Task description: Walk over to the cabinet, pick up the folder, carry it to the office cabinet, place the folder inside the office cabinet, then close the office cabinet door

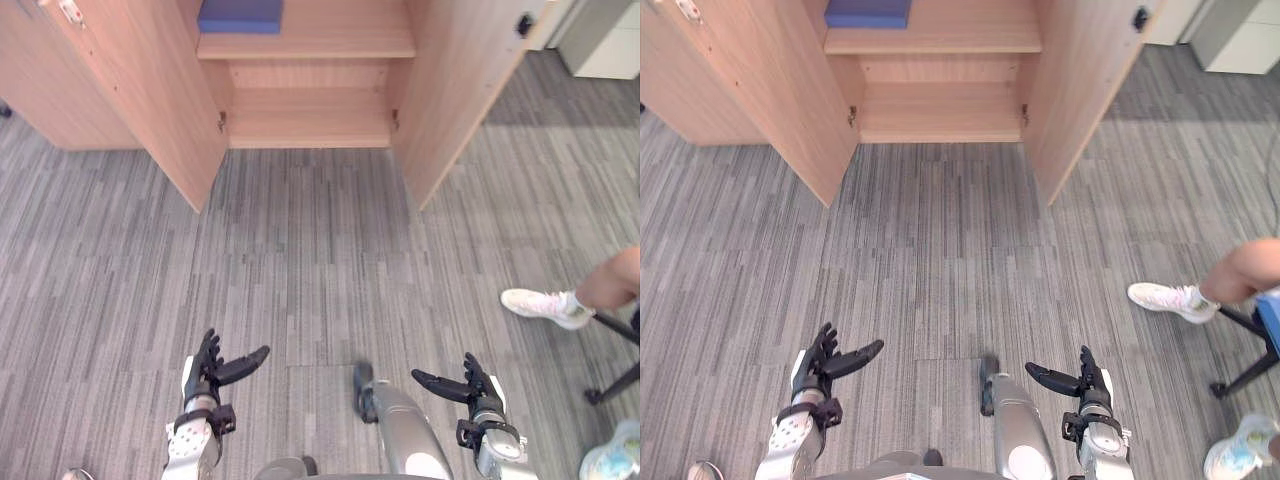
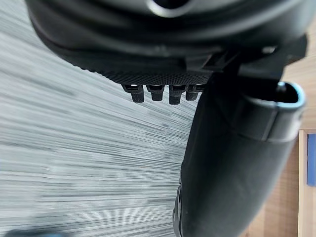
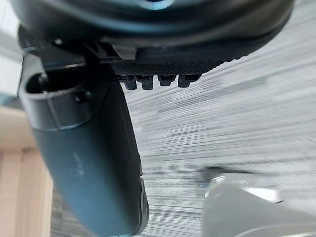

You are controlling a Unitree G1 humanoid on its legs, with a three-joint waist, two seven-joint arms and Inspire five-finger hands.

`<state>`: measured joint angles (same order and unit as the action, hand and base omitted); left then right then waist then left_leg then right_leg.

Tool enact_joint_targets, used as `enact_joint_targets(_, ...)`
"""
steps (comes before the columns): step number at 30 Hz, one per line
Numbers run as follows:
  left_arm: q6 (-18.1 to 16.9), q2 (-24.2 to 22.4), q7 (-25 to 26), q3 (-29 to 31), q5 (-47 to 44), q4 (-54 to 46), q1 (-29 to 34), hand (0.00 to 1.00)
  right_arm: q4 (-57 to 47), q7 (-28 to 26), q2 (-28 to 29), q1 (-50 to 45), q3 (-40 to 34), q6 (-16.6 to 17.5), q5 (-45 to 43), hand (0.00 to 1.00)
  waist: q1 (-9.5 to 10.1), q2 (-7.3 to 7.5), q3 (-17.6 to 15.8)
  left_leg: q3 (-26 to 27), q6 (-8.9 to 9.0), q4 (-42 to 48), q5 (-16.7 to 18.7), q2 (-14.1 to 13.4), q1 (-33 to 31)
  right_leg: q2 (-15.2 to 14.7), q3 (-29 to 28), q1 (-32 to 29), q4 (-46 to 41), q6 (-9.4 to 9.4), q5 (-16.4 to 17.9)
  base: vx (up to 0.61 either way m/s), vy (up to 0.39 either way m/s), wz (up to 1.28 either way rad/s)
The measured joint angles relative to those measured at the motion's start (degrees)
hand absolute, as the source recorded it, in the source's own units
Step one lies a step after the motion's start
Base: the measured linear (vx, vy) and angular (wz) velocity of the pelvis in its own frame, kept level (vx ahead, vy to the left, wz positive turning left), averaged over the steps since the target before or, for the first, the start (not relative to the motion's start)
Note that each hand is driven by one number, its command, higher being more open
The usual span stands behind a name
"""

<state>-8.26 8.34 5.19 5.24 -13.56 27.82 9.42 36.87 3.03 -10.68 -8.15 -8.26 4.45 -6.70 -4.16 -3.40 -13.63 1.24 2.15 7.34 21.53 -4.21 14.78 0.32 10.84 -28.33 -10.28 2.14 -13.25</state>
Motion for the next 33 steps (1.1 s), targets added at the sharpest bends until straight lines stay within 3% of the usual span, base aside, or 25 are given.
enact_joint_targets(1,0.07,-0.92,0.00,0.02,-0.01,1.19,-0.94,1.00,0.36,0.03,-0.60,1.46,-0.17,-0.25,0.02,1.00,0.40,-2.04,-0.69,0.27,0.67,1.63,0.06,-1.91,0.03,1.68,1.00,-0.68,-3.73,0.56,2.68,0.81,-0.178,0.30)
enact_joint_targets(2,0.33,-0.81,-0.56,-0.22,0.18,2.13,-2.22,1.00,0.01,-0.04,-0.05,3.22,-0.27,-0.38,0.08,1.00,-0.47,-1.63,-1.06,0.72,5.67,7.71,-3.69,-2.11,-2.58,0.70,1.10,-0.99,-8.15,1.38,7.27,0.51,-0.110,0.09)
enact_joint_targets(3,0.35,-1.26,-0.62,-0.27,0.17,2.43,-2.41,1.00,-0.38,-0.23,-0.09,3.41,-0.22,-0.38,0.08,1.00,-0.48,-1.27,-1.27,1.50,5.61,12.19,-6.80,-2.00,-3.75,0.49,1.29,0.22,-9.25,1.40,9.18,0.76,-0.228,0.31)
enact_joint_targets(4,0.35,-2.55,-0.62,-0.04,0.12,3.29,-2.14,1.00,-0.82,-0.54,-0.31,3.06,0.21,-0.29,0.10,1.00,-0.12,-0.90,-1.56,2.80,5.63,23.92,-16.01,-2.46,-7.12,0.55,1.21,5.45,-8.29,1.39,12.21,0.57,-0.191,0.12)
enact_joint_targets(5,0.25,-3.11,-0.67,-0.01,0.05,3.38,-1.46,1.00,-0.82,-0.44,-0.32,2.96,1.03,-0.24,0.07,1.00,0.30,-0.37,-2.17,3.69,6.10,34.89,-21.97,-4.27,-10.60,0.97,0.70,10.82,-5.19,1.47,13.17,0.81,-0.247,0.08)
enact_joint_targets(6,-0.20,-2.96,-0.83,0.07,0.00,3.11,-1.03,1.00,-1.09,-0.07,0.26,3.13,1.85,-0.20,0.04,1.00,1.03,-0.67,-2.29,5.92,3.97,49.09,-17.78,-7.44,-17.09,2.16,0.42,17.37,-1.23,1.98,13.66,0.52,-0.116,-0.04)
enact_joint_targets(8,-0.28,-2.89,-0.79,0.50,-0.07,2.57,-1.11,1.00,-1.99,0.12,1.16,3.72,2.30,0.39,-0.03,1.00,2.87,0.57,-3.03,9.51,2.03,57.44,-12.99,-9.95,-24.44,2.77,-1.20,23.72,3.26,2.46,14.00,0.63,-0.116,-0.31)
enact_joint_targets(9,-0.31,-2.86,-0.77,0.54,-0.10,1.53,-0.79,1.00,-2.84,0.16,1.85,4.58,2.43,0.91,-0.21,1.00,4.48,1.49,-3.58,12.65,0.65,55.22,-10.13,-10.60,-30.90,2.68,-3.03,28.49,7.38,2.36,14.38,0.67,-0.074,-0.48)
enact_joint_targets(10,-0.31,-2.87,-0.86,0.54,-0.10,1.40,-0.68,1.00,-2.70,0.15,1.88,5.13,2.43,1.09,-0.46,1.00,4.99,1.65,-3.66,13.61,0.25,52.27,-9.28,-10.59,-32.89,2.53,-3.82,29.70,8.30,2.02,14.80,0.64,0.001,-0.60)
enact_joint_targets(13,-0.02,-2.91,-1.36,0.54,-0.05,1.63,0.52,1.00,-0.63,0.48,1.84,7.55,2.01,1.11,-1.06,1.00,6.22,2.17,-3.96,13.70,0.92,26.28,-9.50,-6.83,-37.69,0.53,-7.50,34.63,8.91,-0.23,18.89,0.51,0.120,-0.58)
enact_joint_targets(14,0.26,-3.32,-1.37,0.54,-0.05,1.85,1.07,1.00,0.27,0.81,1.81,7.48,1.10,1.10,-1.07,1.00,6.54,2.14,-3.75,12.24,1.17,12.11,-14.06,-4.48,-36.60,-0.80,-8.60,36.60,8.97,-1.59,20.91,0.58,0.205,-0.52)
enact_joint_targets(15,0.27,-3.43,-1.34,0.56,-0.06,1.89,1.32,1.00,0.69,1.00,1.72,7.42,0.76,1.10,-1.04,1.00,6.57,2.03,-3.67,11.70,0.80,7.68,-18.42,-3.58,-36.31,-1.32,-9.22,37.57,8.94,-2.39,22.09,0.62,0.256,-0.55)
enact_joint_targets(16,0.30,-3.48,-1.28,0.80,-0.05,2.01,1.98,1.00,1.54,1.35,1.65,6.98,0.76,0.85,-1.04,1.00,6.74,2.23,-3.27,11.45,-2.40,5.98,-27.19,-2.35,-34.79,-2.37,-10.47,39.31,8.61,-3.85,24.05,0.62,0.282,-0.19)
enact_joint_targets(17,0.34,-3.06,-1.16,1.15,-0.06,2.34,0.82,1.00,2.10,1.62,2.09,6.49,0.80,0.57,-1.04,1.00,6.14,3.92,-2.51,11.98,-4.37,7.20,-25.47,0.08,-35.11,-4.91,-10.14,38.96,7.64,-4.25,24.57,0.62,0.282,0.00)
enact_joint_targets(20,0.34,-2.81,-0.78,1.13,-0.01,2.02,-0.68,1.00,2.16,1.04,2.45,5.07,0.87,-0.04,-0.94,1.00,6.14,4.16,-2.35,12.51,-6.37,14.47,-17.18,1.81,-33.94,-7.41,-10.81,37.81,-3.18,-5.00,24.68,0.62,0.278,0.16)
enact_joint_targets(21,0.35,-2.64,-0.57,1.11,0.03,1.95,-0.27,1.00,2.28,0.90,3.00,4.85,0.80,-0.03,-0.90,1.00,5.85,4.31,-2.20,12.55,-6.40,14.72,-13.68,2.77,-30.32,-8.12,-10.95,34.40,-15.65,-7.62,23.67,0.69,0.273,0.03)
enact_joint_targets(22,0.43,-2.46,-0.53,0.99,0.06,2.00,-0.07,1.00,2.42,0.75,3.41,4.96,0.96,-0.01,-0.89,1.00,5.13,4.59,-2.13,12.24,-6.90,13.35,-11.50,4.01,-26.79,-9.55,-11.03,28.89,-30.37,-12.82,18.63,0.67,0.225,0.12)
enact_joint_targets(23,0.51,-2.03,-0.32,0.37,0.13,2.40,0.16,1.00,2.93,0.63,3.72,5.18,1.27,-0.01,-0.86,1.00,4.47,4.69,-2.09,11.89,-7.21,12.33,-9.94,4.85,-23.01,-10.20,-10.96,23.30,-42.59,-10.74,20.35,0.47,0.110,0.14)
enact_joint_targets(25,0.49,-1.41,-0.17,-0.92,0.23,2.77,0.89,1.00,3.33,0.61,3.76,4.92,2.81,-0.01,-0.86,1.00,3.79,4.46,-1.88,11.72,-7.22,8.95,-8.64,5.10,-16.33,-10.17,-8.38,17.11,-47.24,-6.96,26.11,0.47,0.040,0.09)
enact_joint_targets(27,0.43,-0.50,-0.32,-1.38,0.24,3.88,0.53,1.00,3.58,0.29,3.97,4.46,4.40,-0.02,-0.31,1.00,2.90,4.15,-1.91,10.35,-7.02,5.89,-8.54,3.99,-11.08,-8.17,-3.08,12.30,-36.22,-3.88,29.26,0.60,-0.050,0.36)
enact_joint_targets(29,0.40,-0.49,-0.31,-1.25,0.21,3.91,0.06,1.00,3.92,0.03,4.12,4.59,4.39,-0.02,0.08,1.00,2.52,4.18,-1.82,10.03,-5.96,4.51,-8.15,2.49,-8.97,-5.48,-1.71,9.10,-20.18,-4.21,26.87,0.51,-0.110,0.45)
enact_joint_targets(30,0.37,-0.26,-0.40,-1.35,0.23,3.78,0.52,1.00,4.09,0.05,4.08,3.76,4.35,-0.02,0.12,1.00,2.30,4.86,-1.39,9.62,-2.99,4.03,-6.59,2.59,-7.06,-4.07,-2.06,9.31,-6.34,-3.83,18.18,0.42,-0.093,0.47)
enact_joint_targets(31,0.44,-0.22,-0.42,-1.33,0.23,3.95,1.17,1.00,4.24,0.08,4.07,2.54,4.31,-0.01,0.13,1.00,2.19,5.99,-0.69,8.86,-0.66,4.19,-4.88,2.94,-5.43,-3.93,-3.48,9.54,-3.97,-1.26,6.33,0.64,-0.158,0.29)
enact_joint_targets(32,0.83,-1.72,-0.29,-1.24,0.25,5.52,0.98,1.00,5.87,0.11,2.90,3.33,4.14,-0.41,0.13,1.00,2.96,3.59,0.12,8.57,0.32,6.14,-4.41,0.32,-5.37,-2.46,-2.87,9.19,-7.47,-0.01,8.89,0.55,-0.149,0.14)
enact_joint_targets(33,0.91,-1.77,-0.58,-1.38,0.32,5.49,1.24,1.00,5.63,0.12,2.90,2.89,4.01,-0.38,0.11,1.00,2.87,3.60,0.61,8.08,0.86,8.51,-4.74,0.04,-6.16,-2.54,-2.67,9.63,-7.68,-0.13,11.06,0.63,-0.223,0.12)
